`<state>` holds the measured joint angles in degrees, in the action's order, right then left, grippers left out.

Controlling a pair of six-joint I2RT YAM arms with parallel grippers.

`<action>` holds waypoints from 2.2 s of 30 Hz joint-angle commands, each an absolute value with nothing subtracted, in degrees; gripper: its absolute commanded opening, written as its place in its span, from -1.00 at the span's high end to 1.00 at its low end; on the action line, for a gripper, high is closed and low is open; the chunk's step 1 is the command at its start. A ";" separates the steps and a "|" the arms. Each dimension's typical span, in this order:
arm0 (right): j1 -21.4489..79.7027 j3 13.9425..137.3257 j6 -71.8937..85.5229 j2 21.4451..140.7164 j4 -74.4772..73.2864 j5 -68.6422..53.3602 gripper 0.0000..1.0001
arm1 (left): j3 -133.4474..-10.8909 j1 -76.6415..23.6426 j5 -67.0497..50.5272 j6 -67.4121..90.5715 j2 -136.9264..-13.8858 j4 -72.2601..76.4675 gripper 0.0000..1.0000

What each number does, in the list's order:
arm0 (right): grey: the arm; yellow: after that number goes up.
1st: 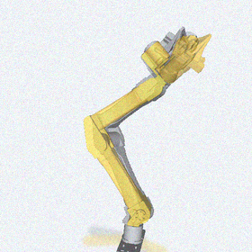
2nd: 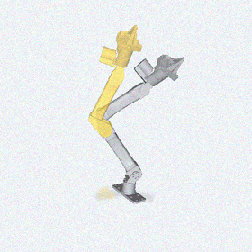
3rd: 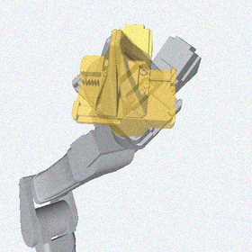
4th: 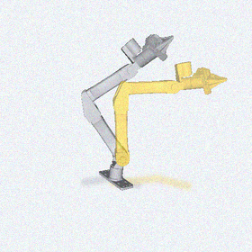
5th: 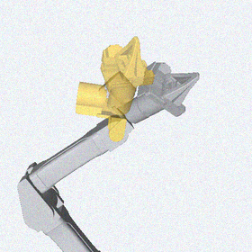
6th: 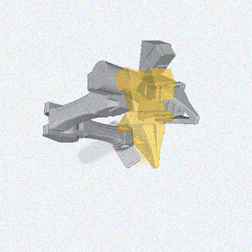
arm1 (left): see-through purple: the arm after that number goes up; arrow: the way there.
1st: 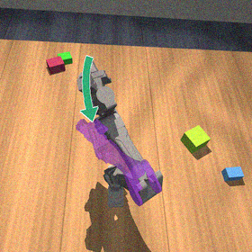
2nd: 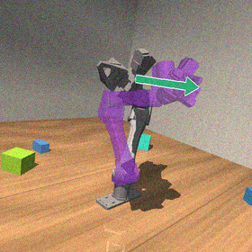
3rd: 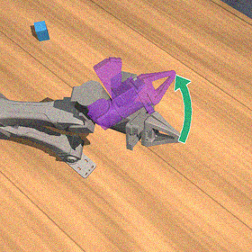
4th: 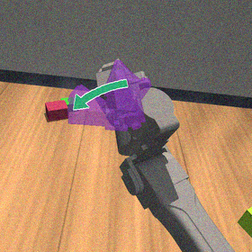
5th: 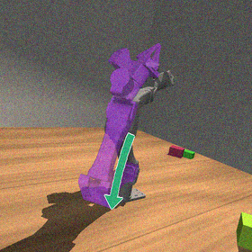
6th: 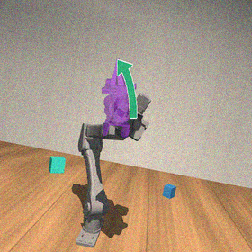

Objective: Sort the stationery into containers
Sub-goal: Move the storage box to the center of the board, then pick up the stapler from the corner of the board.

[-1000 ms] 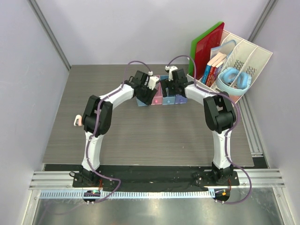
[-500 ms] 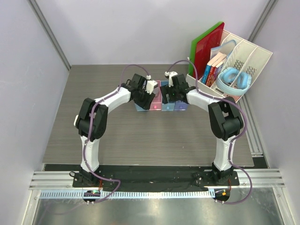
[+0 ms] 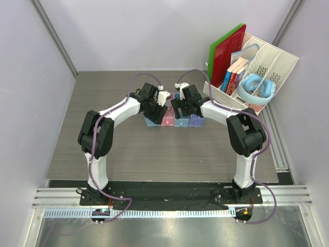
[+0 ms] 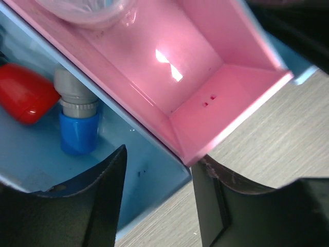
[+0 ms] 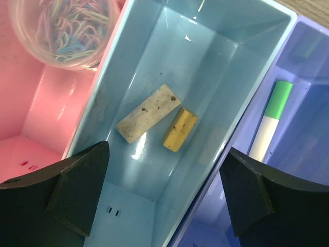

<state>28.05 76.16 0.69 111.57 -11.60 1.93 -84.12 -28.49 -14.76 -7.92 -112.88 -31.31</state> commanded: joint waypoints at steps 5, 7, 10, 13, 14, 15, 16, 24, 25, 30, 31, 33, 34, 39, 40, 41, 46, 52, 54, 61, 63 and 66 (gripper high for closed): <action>29.97 75.67 1.06 105.83 -14.24 1.58 -0.82 | -85.69 -28.30 -16.61 -8.79 -107.05 -32.87 -0.22; 30.06 75.59 0.97 105.56 -14.59 1.41 -0.82 | -86.13 -28.30 -16.35 -8.96 -106.88 -33.31 -0.29; 30.15 75.50 0.62 104.77 -15.29 1.49 -0.82 | -87.27 -28.39 -16.35 -8.96 -106.35 -34.80 -0.34; 30.15 75.50 0.18 103.19 -16.08 1.58 -0.82 | -88.76 -28.30 -16.35 -9.23 -104.33 -36.21 -0.37; 30.15 75.50 0.26 102.57 -16.26 1.58 -0.83 | -89.12 -28.30 -16.26 -9.14 -103.11 -36.30 -0.50; 30.15 75.67 0.26 101.61 -16.35 1.76 -0.82 | -89.38 -28.39 -16.17 -9.05 -102.23 -36.47 -0.58; 30.15 75.76 0.26 100.82 -16.78 1.84 -0.83 | -90.08 -28.30 -15.74 -8.79 -101.61 -36.65 -0.62; 30.15 78.31 -4.12 94.67 -22.84 1.94 -0.99 | -88.07 -26.82 -8.01 -9.75 -91.34 -36.56 -0.99; 30.15 78.92 -5.26 93.44 -25.03 1.32 -0.99 | -86.15 -26.20 -6.95 -9.76 -90.36 -36.56 -1.00; 30.06 79.19 -9.49 89.04 -30.58 1.67 -1.00 | -77.72 -14.90 -5.61 -9.93 -84.03 -37.26 -1.00; 30.15 78.49 -10.28 88.16 -31.37 1.84 -0.99 | -76.56 -12.50 -6.49 -10.11 -82.54 -37.44 -1.00; 30.15 77.44 -12.21 85.00 -31.90 1.85 -0.99 | -73.41 -6.28 -6.68 -10.98 -81.57 -37.62 -0.99; 30.15 76.13 -12.65 83.95 -32.17 1.85 -0.99 | -72.43 -4.41 -6.59 -11.16 -81.21 -37.44 -1.00; 30.15 72.60 -15.12 78.14 -31.99 2.98 -0.99 | -67.34 6.04 -11.95 -15.80 -79.02 -38.23 -1.00; 30.15 72.16 -15.20 77.70 -32.08 3.42 -0.99 | -66.54 7.28 -12.56 -16.34 -78.67 -38.41 -0.99; 30.15 71.98 -15.38 77.35 -32.17 3.86 -0.99 | -65.75 8.60 -13.53 -16.87 -77.97 -38.50 -0.99; 30.15 71.81 -15.38 75.67 -33.31 4.57 -0.99 | -60.39 16.78 -13.89 -20.73 -77.26 -37.09 -0.99; 30.06 71.81 -15.12 75.50 -33.84 5.18 -0.99 | -57.48 22.93 -12.13 -24.34 -79.71 -36.03 -1.00; 30.15 71.81 -14.94 75.50 -33.75 5.19 -0.99 | -56.52 24.42 -11.69 -25.40 -80.50 -34.99 -0.99; 30.15 70.75 -14.77 75.06 -33.84 4.57 -0.99 | -54.40 25.84 -12.83 -27.07 -85.25 -30.59 -0.99; 30.23 70.05 -14.77 74.62 -33.84 4.66 -0.99 | -54.84 26.45 -13.09 -27.59 -87.79 -29.89 -1.00; 30.15 69.26 -14.68 73.74 -33.84 4.31 -0.99 | -55.98 27.60 -15.03 -28.12 -91.05 -29.62 -1.00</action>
